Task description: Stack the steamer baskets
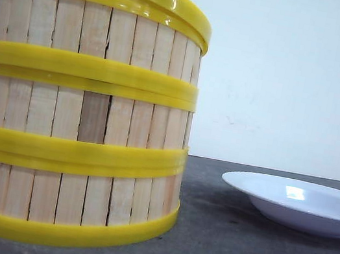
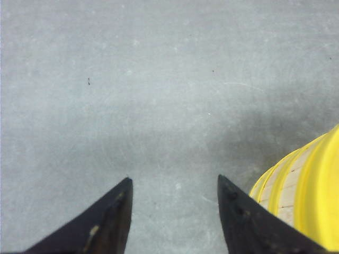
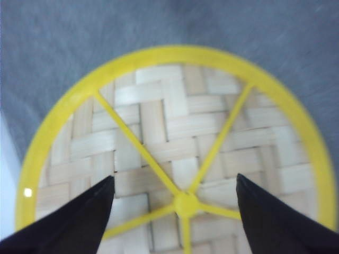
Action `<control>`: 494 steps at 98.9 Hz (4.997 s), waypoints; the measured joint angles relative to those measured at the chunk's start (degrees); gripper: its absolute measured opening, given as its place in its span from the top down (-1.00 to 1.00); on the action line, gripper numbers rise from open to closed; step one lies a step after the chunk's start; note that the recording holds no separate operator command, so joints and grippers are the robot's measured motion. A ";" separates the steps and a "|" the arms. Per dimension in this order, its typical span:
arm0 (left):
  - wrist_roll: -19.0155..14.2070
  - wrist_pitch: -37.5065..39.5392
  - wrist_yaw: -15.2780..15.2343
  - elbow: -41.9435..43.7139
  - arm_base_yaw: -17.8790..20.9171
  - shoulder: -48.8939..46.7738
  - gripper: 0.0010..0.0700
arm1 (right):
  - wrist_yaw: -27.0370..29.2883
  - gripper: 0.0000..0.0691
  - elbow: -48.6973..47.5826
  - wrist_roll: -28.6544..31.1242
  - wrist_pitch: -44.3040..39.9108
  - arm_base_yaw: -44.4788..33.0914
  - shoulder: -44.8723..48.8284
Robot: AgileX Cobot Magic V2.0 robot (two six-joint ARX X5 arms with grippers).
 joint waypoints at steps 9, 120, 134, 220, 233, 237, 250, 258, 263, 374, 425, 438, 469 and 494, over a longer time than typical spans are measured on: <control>0.00 -0.02 0.15 0.00 0.00 -0.02 0.16 | 0.00 -0.31 0.22 0.00 -0.57 -1.99 -3.89; -5.77 3.82 6.21 -22.36 0.00 -22.60 0.16 | -0.42 -0.31 -67.67 5.92 10.21 -50.14 -61.09; -5.79 4.31 6.21 -22.36 0.00 -23.06 0.16 | -0.42 -0.31 -72.39 6.99 11.45 -50.18 -64.06; -5.95 4.31 6.21 -22.36 0.00 -22.43 0.99 | -0.20 0.95 -73.09 9.20 12.26 -50.18 -64.67; -5.95 4.31 6.21 -22.36 0.00 -22.43 0.99 | -0.20 0.95 -73.09 9.22 12.26 -50.18 -64.67; -5.95 4.31 6.21 -22.36 -0.02 -22.43 0.99 | -0.20 0.95 -73.09 9.22 12.24 -50.18 -64.67; -5.95 4.31 6.21 -22.36 0.00 -22.43 0.99 | -0.20 0.95 -73.09 9.25 12.24 -50.18 -64.67; -5.60 4.31 5.18 -22.38 0.00 -22.69 0.99 | -0.20 0.95 -73.09 9.25 12.24 -50.18 -64.67; -5.25 5.27 3.04 -23.17 0.02 -23.78 0.99 | -0.20 0.95 -73.09 9.25 12.24 -50.18 -64.67; -7.54 41.09 -2.89 -73.61 0.07 -64.35 0.99 | -0.17 0.95 -73.09 9.27 12.26 -50.18 -64.67; -7.93 41.09 -2.84 -73.61 0.07 -64.32 0.99 | -0.17 0.95 -73.09 9.27 12.24 -50.18 -64.63; -7.96 41.09 -2.84 -73.61 0.09 -64.30 0.99 | -0.20 0.95 -73.09 9.27 12.26 -50.07 -64.70; -7.96 41.09 -2.82 -73.61 0.09 -64.32 0.99 | -0.17 0.95 -88.39 8.98 30.73 -50.05 -82.40; -7.96 41.09 -2.82 -73.61 0.09 -64.32 0.99 | -0.15 0.95 -111.36 9.01 47.65 -50.05 -102.01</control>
